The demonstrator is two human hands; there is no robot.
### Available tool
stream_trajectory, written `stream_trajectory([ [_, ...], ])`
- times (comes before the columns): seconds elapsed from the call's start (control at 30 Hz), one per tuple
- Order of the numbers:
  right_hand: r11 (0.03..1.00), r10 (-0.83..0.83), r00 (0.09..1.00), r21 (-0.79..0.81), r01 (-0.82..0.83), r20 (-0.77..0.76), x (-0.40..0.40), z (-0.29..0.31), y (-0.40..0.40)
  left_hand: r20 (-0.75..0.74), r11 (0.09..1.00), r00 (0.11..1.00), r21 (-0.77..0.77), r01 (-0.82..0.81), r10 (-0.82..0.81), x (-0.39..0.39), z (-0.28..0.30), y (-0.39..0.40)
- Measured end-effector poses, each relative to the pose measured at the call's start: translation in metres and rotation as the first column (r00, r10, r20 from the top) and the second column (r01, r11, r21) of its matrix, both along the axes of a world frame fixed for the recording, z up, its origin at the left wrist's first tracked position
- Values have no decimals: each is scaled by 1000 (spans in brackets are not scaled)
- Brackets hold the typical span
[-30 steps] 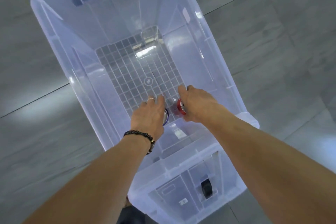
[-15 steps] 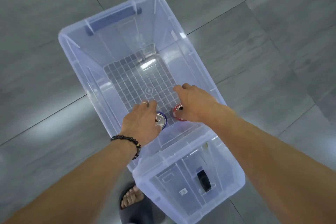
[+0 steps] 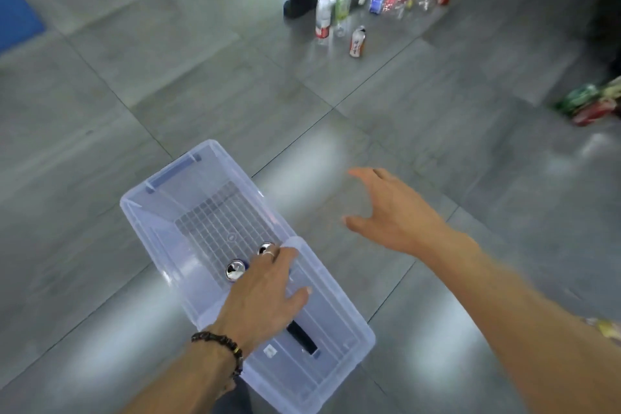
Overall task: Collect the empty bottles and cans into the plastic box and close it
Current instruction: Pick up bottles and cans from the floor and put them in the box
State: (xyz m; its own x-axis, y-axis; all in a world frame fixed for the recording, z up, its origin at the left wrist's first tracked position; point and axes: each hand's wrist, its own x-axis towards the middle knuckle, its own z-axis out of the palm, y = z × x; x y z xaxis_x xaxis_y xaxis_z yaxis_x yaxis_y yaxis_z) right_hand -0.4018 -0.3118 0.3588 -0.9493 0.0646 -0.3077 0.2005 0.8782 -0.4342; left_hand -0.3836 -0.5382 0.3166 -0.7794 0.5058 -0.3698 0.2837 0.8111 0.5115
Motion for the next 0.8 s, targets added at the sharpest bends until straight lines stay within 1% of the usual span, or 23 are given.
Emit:
stream_trajectory([
  [0.2, 990, -131, 991, -52, 129, -38, 115, 60, 129, -31, 995, 995, -29, 93, -94, 91, 66, 125],
  [0.3, 976, -210, 978, -64, 208, -21, 173, 73, 190, -27, 984, 984, -35, 174, -175, 128, 79, 189],
  [0.4, 945, -320, 947, -75, 319, 1, 223, 75, 248, 15, 961, 961, -30, 276, -276, 158, 79, 251],
  [0.6, 838, -541, 838, -39, 544, 71, 300, 36, 346, 85, 865, 866, -65, 498, -493, 197, 38, 364],
  [0.7, 747, -658, 742, -11, 664, 126, 337, 3, 394, 128, 802, 803, -71, 593, -583, 210, 2, 424],
  [0.8, 655, -750, 647, 17, 756, 133, 372, -40, 442, 141, 736, 738, -76, 673, -660, 225, -45, 485],
])
